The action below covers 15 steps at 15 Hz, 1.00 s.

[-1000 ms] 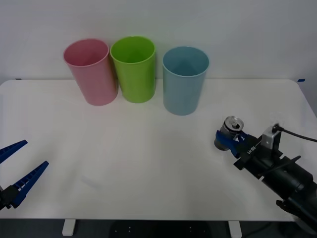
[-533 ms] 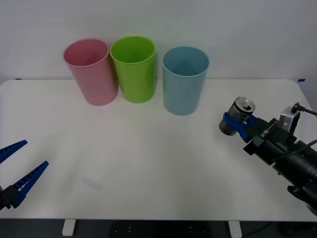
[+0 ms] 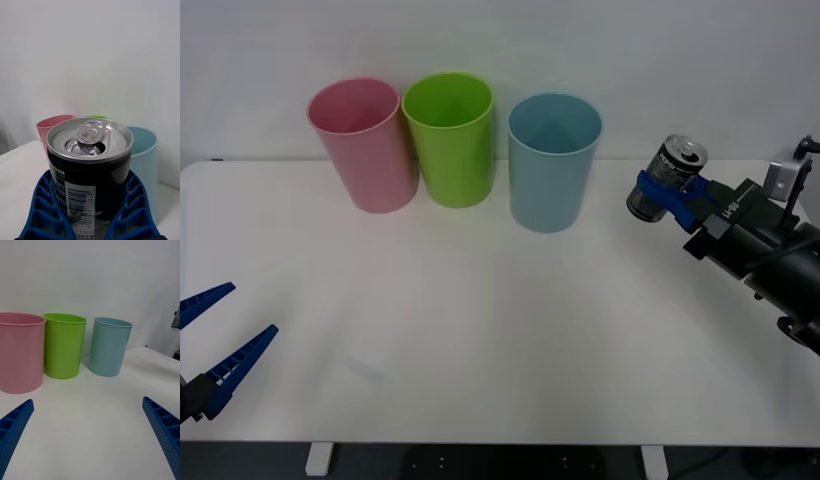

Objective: Grasp the object on the table and drop it into the matching bin: aluminum can to the light blue bin, PET bottle to the pink bin.

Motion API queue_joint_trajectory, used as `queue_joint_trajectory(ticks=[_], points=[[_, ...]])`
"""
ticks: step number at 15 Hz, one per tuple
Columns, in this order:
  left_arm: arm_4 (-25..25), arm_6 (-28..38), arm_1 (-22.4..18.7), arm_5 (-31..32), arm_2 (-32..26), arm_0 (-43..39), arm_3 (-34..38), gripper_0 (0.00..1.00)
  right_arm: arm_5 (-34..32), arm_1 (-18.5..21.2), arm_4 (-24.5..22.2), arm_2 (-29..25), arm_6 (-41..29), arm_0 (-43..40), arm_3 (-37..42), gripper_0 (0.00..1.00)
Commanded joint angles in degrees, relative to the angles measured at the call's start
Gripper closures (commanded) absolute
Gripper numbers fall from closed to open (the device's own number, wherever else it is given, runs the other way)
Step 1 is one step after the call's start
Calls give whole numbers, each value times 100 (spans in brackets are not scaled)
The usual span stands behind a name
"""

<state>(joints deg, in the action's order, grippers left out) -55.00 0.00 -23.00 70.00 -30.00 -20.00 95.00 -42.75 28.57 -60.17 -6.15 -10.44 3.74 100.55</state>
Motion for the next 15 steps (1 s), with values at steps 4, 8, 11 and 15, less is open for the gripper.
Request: queue_joint_trajectory(ticks=[4, 8, 11, 15], points=[[0, 0, 0, 0, 0, 0, 0, 0, -155, 9, -487, 185, -266, 1085, -712, 100], [0, 0, 0, 0, 0, 0, 0, 0, -471, -9, -838, 290, -354, 2008, -1653, 100], [0, 0, 0, 0, 0, 0, 0, 0, -471, -35, -847, 492, -380, 2623, -2303, 100], [0, 0, 0, 0, 0, 0, 0, 0, -471, -255, -1058, 527, -336, 3344, -3094, 100]])
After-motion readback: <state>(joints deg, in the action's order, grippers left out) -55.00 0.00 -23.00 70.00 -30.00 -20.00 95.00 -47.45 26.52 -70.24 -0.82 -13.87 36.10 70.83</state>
